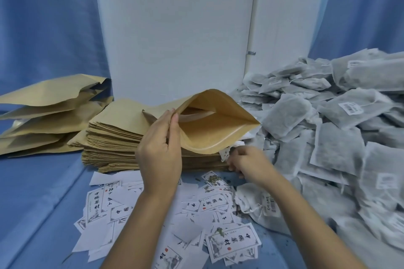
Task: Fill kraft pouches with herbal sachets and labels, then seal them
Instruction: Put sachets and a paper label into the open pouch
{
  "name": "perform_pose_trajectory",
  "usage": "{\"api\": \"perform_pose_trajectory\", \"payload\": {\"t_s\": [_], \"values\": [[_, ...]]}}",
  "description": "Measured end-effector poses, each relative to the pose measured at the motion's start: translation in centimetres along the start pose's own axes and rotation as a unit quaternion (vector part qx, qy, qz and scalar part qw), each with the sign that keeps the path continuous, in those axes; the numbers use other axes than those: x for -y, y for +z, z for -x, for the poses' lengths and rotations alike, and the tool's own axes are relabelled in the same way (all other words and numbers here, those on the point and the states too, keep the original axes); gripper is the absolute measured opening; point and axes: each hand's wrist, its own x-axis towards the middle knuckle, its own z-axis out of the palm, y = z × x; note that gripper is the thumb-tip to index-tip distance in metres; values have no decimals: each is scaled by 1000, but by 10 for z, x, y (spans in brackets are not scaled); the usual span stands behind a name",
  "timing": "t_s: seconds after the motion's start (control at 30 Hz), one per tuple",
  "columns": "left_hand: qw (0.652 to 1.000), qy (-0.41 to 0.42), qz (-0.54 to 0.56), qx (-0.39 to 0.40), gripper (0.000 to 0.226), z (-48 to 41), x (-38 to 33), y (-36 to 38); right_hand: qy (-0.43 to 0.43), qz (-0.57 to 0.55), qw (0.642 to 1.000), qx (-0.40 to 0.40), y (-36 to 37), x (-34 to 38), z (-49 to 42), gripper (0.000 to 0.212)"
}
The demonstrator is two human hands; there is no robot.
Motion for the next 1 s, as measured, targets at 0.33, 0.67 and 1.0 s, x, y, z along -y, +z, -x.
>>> {"api": "perform_pose_trajectory", "payload": {"t_s": [0.33, 0.67, 1.0], "values": [[997, -70, 40, 6, 31, 14, -17, 14, 37, 347, 899, 264, -22, 8, 25, 44], [995, -82, 54, 4, 31, 14, -21, 13, 45, 303, 950, 63, -36, 2, 15, 23], [994, -92, 59, 4, 28, 14, -17, 14, 51, 400, 907, 117, -22, -12, 15, 61]]}}
